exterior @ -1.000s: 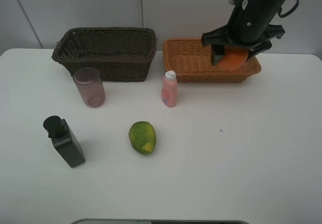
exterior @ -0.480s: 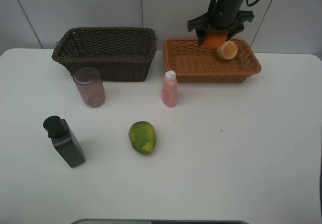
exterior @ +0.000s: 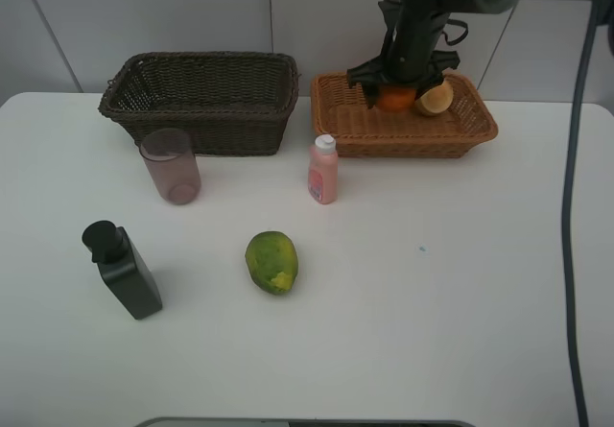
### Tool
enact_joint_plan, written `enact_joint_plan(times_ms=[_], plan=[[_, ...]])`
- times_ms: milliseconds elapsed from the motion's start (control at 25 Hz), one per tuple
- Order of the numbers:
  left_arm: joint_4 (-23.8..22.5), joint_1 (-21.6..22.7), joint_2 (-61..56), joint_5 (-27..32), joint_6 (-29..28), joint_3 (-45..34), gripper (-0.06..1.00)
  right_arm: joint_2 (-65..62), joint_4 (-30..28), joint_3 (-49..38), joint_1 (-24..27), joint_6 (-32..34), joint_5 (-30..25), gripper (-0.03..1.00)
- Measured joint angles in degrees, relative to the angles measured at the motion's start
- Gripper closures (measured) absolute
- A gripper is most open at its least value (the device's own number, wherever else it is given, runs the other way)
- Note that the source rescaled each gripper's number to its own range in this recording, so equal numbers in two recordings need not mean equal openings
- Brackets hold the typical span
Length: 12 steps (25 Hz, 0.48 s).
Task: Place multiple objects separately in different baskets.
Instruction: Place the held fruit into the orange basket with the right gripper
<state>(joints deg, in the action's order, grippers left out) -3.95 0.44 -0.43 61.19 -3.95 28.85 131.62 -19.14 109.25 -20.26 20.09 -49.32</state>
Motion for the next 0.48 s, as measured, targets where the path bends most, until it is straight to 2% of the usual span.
enact_joint_plan(times_ms=[120, 200, 280, 480], plan=[[0.0, 0.0, 0.0, 0.0, 0.0, 0.0, -0.06, 0.0, -1.5, 0.0, 0.0, 0.0, 0.1, 0.32], [0.0, 0.0, 0.0, 0.0, 0.0, 0.0, -0.06, 0.0, -2.1, 0.0, 0.0, 0.0, 0.0, 0.19], [0.0, 0.0, 0.0, 0.0, 0.0, 0.0, -0.06, 0.0, -2.4, 0.2, 0.0, 0.0, -0.5, 0.12], [0.0, 0.0, 0.0, 0.0, 0.0, 0.0, -0.06, 0.0, -3.0, 0.4, 0.0, -0.1, -1.7, 0.08]])
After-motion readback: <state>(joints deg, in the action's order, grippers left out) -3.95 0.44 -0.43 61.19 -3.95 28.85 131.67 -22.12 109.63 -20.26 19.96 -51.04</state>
